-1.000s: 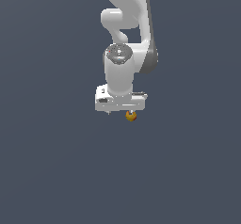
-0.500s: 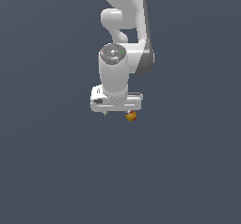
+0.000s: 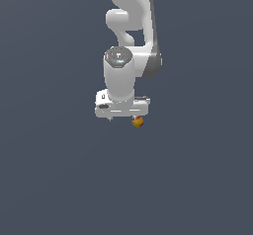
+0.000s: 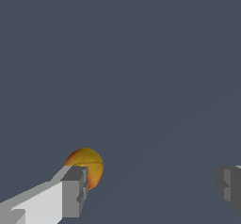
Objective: Pick up the object and move it to a goal position.
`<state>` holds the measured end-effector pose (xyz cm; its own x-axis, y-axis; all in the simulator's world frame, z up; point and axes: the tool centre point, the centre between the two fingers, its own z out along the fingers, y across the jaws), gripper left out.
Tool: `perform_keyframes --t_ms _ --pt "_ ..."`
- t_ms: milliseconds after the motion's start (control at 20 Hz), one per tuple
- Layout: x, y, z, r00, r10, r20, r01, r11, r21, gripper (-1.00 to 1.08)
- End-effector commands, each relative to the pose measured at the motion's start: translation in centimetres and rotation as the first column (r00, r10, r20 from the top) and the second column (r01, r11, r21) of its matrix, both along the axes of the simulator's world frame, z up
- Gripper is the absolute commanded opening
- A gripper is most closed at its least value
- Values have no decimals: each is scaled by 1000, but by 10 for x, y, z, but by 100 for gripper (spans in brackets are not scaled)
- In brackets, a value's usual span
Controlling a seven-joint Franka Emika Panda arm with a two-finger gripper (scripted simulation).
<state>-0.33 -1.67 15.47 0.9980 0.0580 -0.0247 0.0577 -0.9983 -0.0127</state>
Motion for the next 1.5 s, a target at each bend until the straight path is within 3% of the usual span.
perform_keyframes --t_ms 0,350,650,900,1450 --pt "-2 2 -2 1000 26 0 -26 1000 -1 100" --pt "-9 12 -14 988 156 3 -156 988 -3 100" --pt "-21 26 -28 945 328 7 -328 945 -6 100" --pt "-32 40 -41 874 486 11 -486 874 -8 100" --pt "-56 66 -63 675 737 21 -737 676 -10 100"
